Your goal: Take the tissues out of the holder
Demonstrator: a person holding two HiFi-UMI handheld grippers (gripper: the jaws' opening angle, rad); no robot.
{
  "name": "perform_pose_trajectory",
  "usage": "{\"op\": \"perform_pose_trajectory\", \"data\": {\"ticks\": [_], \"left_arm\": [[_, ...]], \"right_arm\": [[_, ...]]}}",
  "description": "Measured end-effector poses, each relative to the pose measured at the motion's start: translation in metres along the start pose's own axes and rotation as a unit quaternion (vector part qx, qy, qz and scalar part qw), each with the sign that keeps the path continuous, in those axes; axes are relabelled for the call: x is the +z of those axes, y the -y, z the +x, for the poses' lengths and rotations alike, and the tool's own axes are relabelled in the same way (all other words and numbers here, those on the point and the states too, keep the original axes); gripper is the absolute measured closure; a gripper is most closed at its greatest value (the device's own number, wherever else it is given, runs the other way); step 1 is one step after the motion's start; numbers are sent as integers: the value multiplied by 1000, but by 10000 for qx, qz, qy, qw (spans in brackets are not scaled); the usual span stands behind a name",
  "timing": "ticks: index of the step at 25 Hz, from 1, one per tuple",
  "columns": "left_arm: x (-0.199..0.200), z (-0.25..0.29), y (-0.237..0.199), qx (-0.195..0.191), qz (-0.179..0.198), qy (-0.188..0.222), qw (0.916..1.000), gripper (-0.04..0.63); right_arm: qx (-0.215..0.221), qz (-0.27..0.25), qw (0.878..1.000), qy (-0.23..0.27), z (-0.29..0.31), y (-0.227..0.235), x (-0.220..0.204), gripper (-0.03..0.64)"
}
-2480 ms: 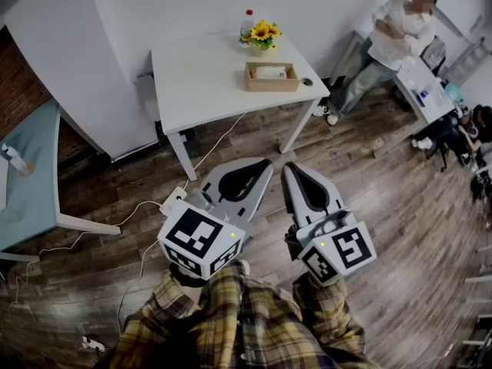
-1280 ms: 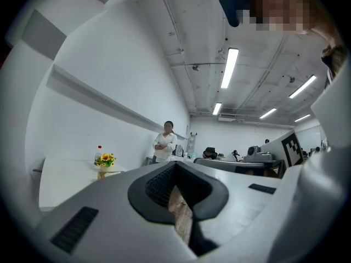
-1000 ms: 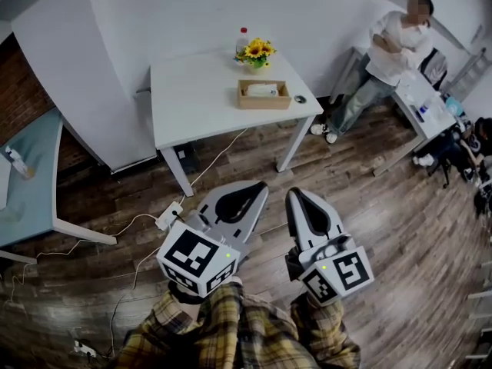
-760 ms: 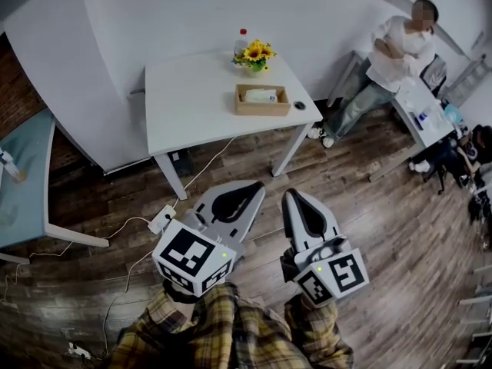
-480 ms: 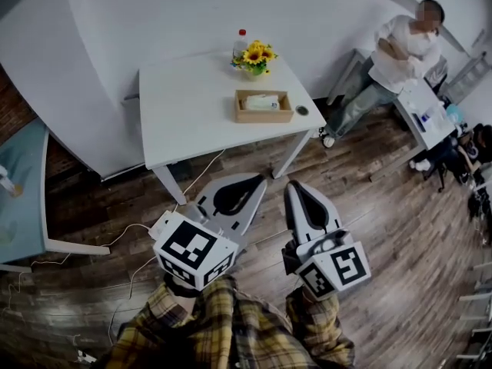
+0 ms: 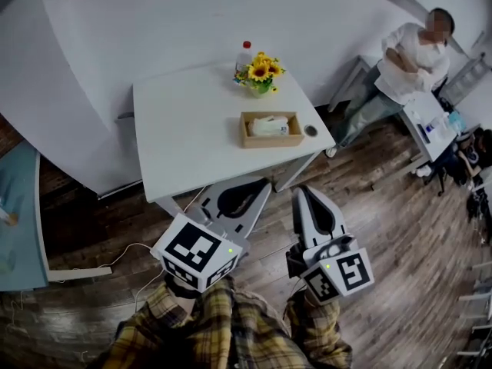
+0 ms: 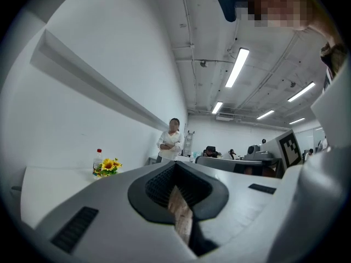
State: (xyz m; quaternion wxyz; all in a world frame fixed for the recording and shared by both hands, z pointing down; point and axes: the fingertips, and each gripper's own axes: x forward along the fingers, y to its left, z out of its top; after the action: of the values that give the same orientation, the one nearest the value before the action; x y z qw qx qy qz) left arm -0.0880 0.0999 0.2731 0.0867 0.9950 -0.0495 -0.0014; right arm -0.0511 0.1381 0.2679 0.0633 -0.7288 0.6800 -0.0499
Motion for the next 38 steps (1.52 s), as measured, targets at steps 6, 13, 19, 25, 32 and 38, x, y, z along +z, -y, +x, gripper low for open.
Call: {"op": "perform_pose_trajectory", "data": {"ticks": [6, 13, 19, 25, 32, 38], "left_arm": [[-11, 13, -29, -82, -218, -147, 9996, 581], [-18, 37, -51, -50, -273, -211, 9994, 581], [-13, 78, -69, 44, -209, -180, 9996, 581], [0, 134, -88, 230, -153, -106, 9996, 581], [18, 197, -107, 474, -90, -25, 9988, 581], [19, 227, -121, 824, -101, 26, 9965, 581]], "right_arm": [[-312, 56, 9992, -229, 17, 16, -13, 607], [-404, 174, 9985, -323, 35, 45, -21, 607], [-225, 178, 9991, -302, 63, 78, -17, 607], [-1, 150, 9995, -277, 95, 126, -1, 607], [199, 119, 9994, -261, 125, 185, 22, 607], [468, 99, 9984, -304, 140, 219, 24, 607]]}}
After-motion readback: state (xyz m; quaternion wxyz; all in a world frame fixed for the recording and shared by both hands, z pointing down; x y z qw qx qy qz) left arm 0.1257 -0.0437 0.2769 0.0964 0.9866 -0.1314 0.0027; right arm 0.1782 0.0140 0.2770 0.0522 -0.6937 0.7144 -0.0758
